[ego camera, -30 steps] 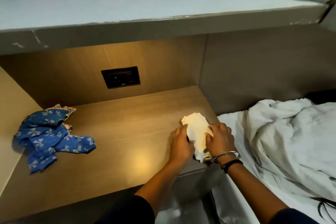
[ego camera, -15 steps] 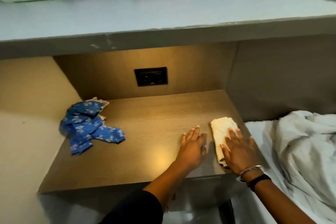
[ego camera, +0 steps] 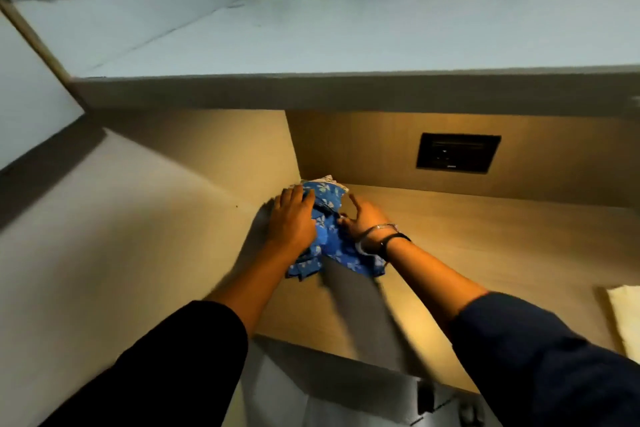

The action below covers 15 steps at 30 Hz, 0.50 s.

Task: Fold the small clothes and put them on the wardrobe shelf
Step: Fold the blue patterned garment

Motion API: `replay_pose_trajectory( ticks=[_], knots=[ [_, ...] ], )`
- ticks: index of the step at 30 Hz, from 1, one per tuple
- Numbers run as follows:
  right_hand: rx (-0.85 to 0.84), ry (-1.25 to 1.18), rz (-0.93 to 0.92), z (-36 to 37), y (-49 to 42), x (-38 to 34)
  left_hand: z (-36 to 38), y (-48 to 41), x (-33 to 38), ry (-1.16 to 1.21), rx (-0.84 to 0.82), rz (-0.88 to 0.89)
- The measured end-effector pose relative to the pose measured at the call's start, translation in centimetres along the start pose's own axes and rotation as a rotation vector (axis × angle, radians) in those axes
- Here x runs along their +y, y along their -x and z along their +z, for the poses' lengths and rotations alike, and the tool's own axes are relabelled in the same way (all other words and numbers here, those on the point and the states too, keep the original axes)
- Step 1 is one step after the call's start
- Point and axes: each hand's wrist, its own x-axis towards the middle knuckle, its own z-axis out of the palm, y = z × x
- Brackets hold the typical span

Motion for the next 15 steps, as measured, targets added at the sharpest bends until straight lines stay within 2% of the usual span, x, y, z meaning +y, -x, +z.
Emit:
replay_pose_trajectory(
  ticks=[4, 7, 9, 11, 13, 15],
  knots=[
    [0.006, 0.178, -0.11, 2.1, -5.2, -1.5, 0.7, -1.7, -0.2, -0.022, -0.059, 0.093],
    [0.114, 0.167, -0.111, 2.9, -5.8, -1.1, 0.1, -2.3, -0.9, 0.088, 0.008, 0.093],
    [0.214, 0.09, -0.127, 2.3, -4.9, -1.1, -1.0, -2.1, -1.1, 0.267, 0.105, 0.056],
    [0.279, -0.072, -0.166, 0.9, -3.4, -1.0, -2.3, -1.6, -1.1, 0.544, 0.126, -0.051],
    [0.251, -0.323, -0.163, -1.3, -1.3, -1.3, -3.3, -1.0, -0.3, 0.859, 0.087, -0.114],
    [0.214, -0.471, -0.171, -4.0, 1.0, -1.7, -4.3, -0.1, 1.5, 0.964, 0.114, -0.117]
  ],
)
